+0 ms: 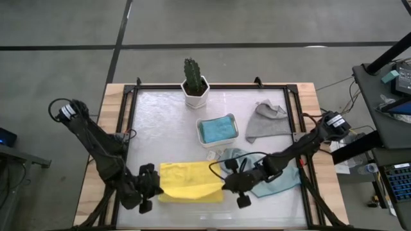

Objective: Fold microfiber towels
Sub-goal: Fold the yellow towel

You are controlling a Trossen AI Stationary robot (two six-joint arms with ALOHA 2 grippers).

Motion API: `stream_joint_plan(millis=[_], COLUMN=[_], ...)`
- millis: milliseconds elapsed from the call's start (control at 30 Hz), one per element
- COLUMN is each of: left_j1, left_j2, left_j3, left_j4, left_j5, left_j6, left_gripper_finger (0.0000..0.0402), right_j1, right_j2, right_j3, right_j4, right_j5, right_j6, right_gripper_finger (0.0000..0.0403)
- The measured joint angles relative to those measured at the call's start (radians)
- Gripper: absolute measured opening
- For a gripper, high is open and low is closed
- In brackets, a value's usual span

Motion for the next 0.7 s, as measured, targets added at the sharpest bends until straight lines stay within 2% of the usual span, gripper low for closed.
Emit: stream_joint_plan(millis=[100, 200, 367, 700], left_j1=[0.009, 0.015, 0.019, 0.063], left_j2=[0.030, 0.050, 0.056, 0.061], left_j3=[-0.035, -0.042, -0.044, -0.099], left_j4=[-0.020, -0.109, -0.241, -0.261], left_j5=[-0.016, -0.056, -0.112, -0.125], left_j6=[-0.034, -0.092, -0.161, -0.194], left_gripper_finger=[0.0000, 0.0000, 0.0000, 0.0000], right_j1=[-0.017, -0.040, -0.096, -0.172], right_j2=[0.016, 0.049, 0.107, 0.132], right_j3=[-0.012, -0.015, -0.015, -0.015], right_j4=[0.002, 0.001, 0.000, 0.000], right_j5=[0.078, 0.121, 0.129, 0.180], right_j6=[0.021, 0.018, 0.012, -0.017], right_gripper_finger=[0.0008, 0.0008, 0.0008, 0.0008])
